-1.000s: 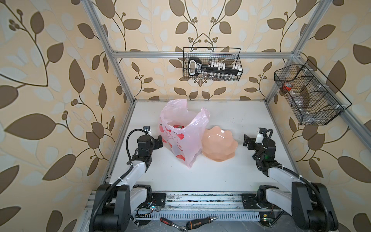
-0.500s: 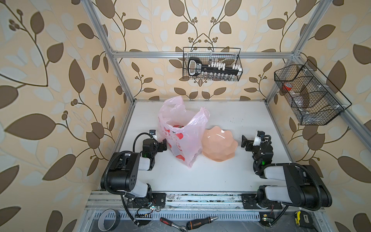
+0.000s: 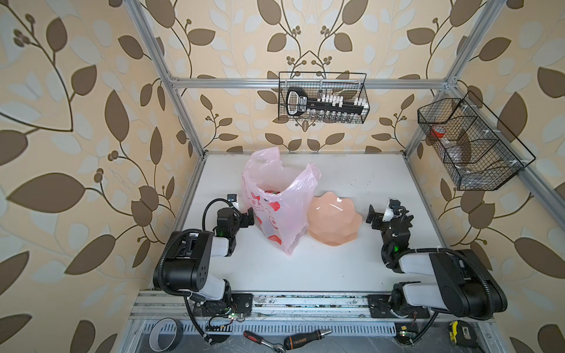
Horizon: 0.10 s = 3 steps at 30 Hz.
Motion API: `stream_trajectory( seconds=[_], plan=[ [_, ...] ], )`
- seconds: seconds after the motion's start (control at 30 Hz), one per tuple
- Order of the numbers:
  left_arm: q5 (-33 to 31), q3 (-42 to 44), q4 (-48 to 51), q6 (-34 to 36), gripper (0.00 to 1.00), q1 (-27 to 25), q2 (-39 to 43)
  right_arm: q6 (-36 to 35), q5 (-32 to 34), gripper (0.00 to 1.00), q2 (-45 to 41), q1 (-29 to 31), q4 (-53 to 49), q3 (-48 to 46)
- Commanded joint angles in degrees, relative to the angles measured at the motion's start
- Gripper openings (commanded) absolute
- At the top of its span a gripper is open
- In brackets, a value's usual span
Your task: Place the fruits into the plastic bag
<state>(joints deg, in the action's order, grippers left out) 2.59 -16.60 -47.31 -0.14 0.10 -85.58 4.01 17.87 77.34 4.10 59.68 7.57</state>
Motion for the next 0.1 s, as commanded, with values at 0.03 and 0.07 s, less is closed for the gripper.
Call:
stream_trajectory(
  seconds=[0.03, 0.07],
  plan=[
    [0.15, -2.04, -0.42, 0.58, 0.99, 0.49, 1.08, -0.76, 2.41, 1.00, -0.27, -0.23, 2.31, 0.80],
    [0.04, -2.09, -0.35, 0.50, 0.99, 0.45, 1.06, -0.76, 2.42, 1.00, -0.26, -0.23, 2.37, 0.70]
  ],
)
